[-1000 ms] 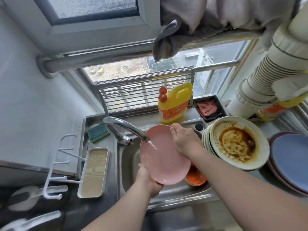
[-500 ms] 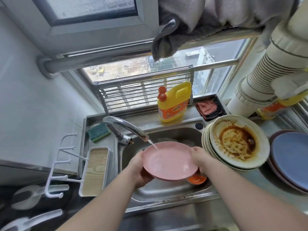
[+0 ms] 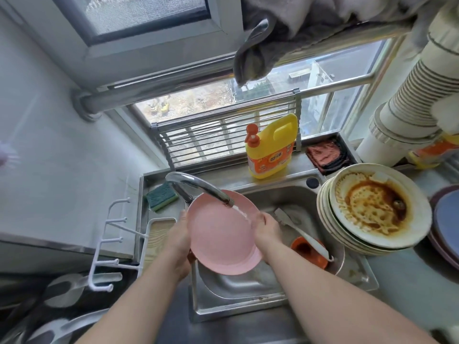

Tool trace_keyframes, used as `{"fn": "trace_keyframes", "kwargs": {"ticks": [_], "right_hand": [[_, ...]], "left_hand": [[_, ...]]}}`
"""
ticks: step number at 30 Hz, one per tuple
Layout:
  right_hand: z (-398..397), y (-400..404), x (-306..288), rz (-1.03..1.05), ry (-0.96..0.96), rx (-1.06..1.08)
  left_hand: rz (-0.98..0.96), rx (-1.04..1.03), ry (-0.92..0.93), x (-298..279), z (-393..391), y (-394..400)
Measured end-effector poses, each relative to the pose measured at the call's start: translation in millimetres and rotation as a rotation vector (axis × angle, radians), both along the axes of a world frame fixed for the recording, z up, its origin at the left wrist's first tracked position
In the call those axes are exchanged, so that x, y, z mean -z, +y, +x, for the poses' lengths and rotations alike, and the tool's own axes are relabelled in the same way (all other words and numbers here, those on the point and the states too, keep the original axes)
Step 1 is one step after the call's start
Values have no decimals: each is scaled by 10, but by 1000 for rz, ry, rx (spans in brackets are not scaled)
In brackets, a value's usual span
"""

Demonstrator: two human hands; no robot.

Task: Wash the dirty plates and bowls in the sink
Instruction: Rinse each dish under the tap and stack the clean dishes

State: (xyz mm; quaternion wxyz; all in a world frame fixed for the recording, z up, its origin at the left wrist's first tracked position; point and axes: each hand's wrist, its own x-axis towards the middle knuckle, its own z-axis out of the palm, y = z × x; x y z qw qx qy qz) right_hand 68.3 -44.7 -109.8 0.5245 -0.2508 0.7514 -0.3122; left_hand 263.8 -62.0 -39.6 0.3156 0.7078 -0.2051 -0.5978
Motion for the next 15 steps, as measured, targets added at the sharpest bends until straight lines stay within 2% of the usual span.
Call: {"fn": "trace_keyframes", "kwargs": {"ticks": [7, 11, 15], "right_hand": [[11, -100, -134, -156, 231, -148], [-187, -191, -296, -295, 346, -189], [-397, -203, -441, -419, 405, -210]], "left_hand": [[-27, -126, 21, 91, 58, 104], [52, -280, 247, 203, -126, 166], [97, -316, 364, 386, -334, 138]]}}
